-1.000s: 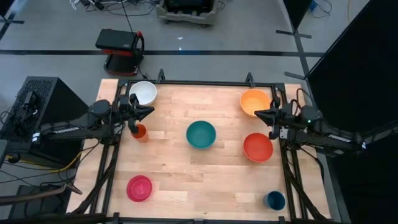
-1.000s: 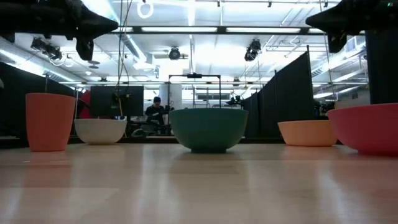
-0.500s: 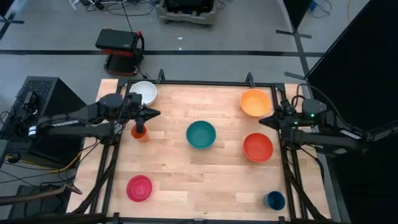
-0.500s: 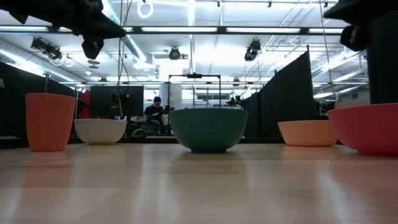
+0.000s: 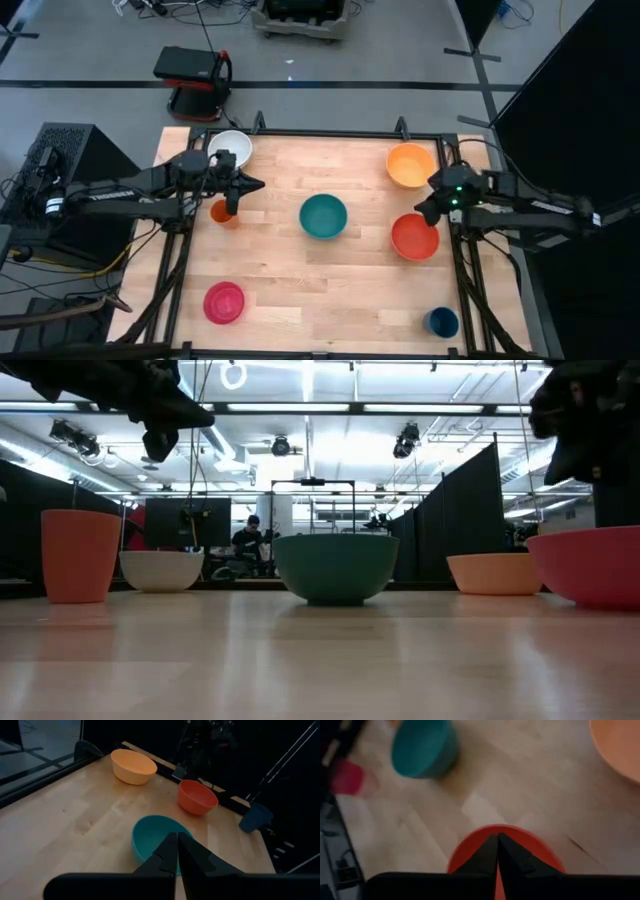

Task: Nest bowls inside each other
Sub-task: Stack the orange bowl on top of the light orange bowl

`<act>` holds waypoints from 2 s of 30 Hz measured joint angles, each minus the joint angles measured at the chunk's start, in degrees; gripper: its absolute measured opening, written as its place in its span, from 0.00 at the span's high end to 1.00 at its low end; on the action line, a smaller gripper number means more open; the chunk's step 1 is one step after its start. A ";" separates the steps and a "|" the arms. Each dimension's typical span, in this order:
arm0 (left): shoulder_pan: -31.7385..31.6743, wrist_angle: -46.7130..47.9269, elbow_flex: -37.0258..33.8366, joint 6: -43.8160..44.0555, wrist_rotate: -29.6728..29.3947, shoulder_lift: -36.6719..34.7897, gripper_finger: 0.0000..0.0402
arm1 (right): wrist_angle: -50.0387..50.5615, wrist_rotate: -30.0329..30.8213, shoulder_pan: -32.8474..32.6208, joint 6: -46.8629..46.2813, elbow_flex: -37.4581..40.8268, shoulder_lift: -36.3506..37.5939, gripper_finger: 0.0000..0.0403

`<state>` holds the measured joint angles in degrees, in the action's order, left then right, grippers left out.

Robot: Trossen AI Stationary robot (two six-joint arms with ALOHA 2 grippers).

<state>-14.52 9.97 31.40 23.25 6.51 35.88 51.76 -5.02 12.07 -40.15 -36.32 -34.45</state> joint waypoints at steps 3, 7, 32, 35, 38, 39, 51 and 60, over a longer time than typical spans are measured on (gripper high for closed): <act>0.00 -0.30 0.00 0.42 0.24 0.50 1.00 | 2.15 0.46 -0.02 0.34 0.00 -3.38 1.00; 0.00 -0.22 0.00 0.52 -0.29 0.55 1.00 | 2.16 -0.14 0.00 1.82 0.00 -6.31 1.00; 0.00 3.58 -0.02 -0.41 -0.48 0.53 1.00 | 1.54 0.63 -0.02 1.26 -0.02 -7.96 0.47; 0.00 3.91 -0.02 -0.44 -0.46 0.53 1.00 | 2.60 3.72 0.00 -0.09 -0.02 -9.77 0.37; 0.00 3.92 -0.02 -0.47 -0.46 0.53 1.00 | 5.00 3.85 0.02 0.16 -0.02 -12.96 0.33; 0.00 3.91 -0.02 -0.48 -0.48 0.53 1.00 | 5.66 3.72 0.00 0.36 -0.02 -14.07 0.32; 0.00 3.88 -0.02 -0.48 -0.46 0.53 1.00 | 7.02 2.40 0.00 4.02 -0.02 -22.57 0.50; 0.00 3.86 -0.02 -0.47 -0.46 0.53 1.00 | 7.42 2.27 0.00 5.60 -0.02 -27.09 0.80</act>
<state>-14.52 13.83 31.38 22.78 6.04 36.40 59.17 -2.76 12.08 -34.55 -36.34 -61.54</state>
